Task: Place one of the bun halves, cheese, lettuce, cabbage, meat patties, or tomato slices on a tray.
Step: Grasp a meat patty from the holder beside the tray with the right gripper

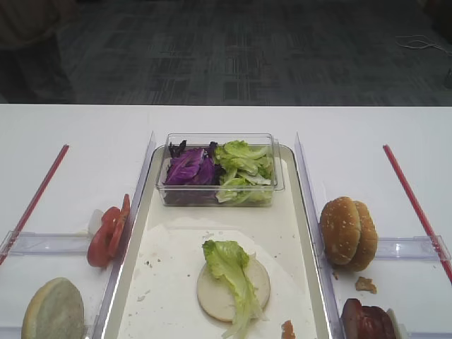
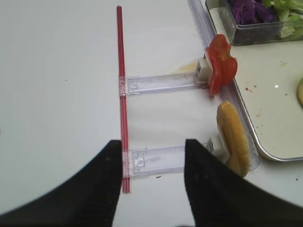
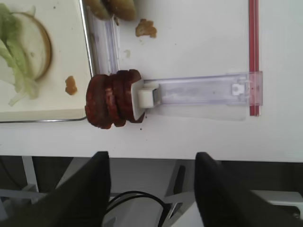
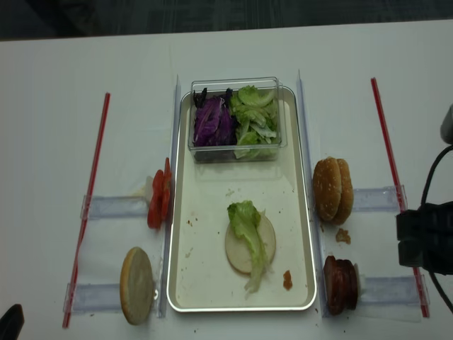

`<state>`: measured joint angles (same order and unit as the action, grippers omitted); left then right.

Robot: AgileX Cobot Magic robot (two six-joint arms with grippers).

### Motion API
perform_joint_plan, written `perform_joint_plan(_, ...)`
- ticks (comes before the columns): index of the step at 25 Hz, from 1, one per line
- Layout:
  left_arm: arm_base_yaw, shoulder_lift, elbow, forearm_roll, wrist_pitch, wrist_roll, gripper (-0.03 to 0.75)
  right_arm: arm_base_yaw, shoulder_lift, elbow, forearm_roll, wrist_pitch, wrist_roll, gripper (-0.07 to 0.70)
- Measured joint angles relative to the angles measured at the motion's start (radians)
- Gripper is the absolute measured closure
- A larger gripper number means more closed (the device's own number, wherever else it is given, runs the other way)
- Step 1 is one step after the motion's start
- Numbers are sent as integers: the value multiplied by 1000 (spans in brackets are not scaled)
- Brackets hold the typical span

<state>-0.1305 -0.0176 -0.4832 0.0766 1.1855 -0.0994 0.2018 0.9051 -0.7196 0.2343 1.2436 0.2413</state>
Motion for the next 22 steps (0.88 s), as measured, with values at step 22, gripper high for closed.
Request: perform_joint_plan(22,0,0,0,0,0,0,419,433,330,-2,-15,-237,190,211)
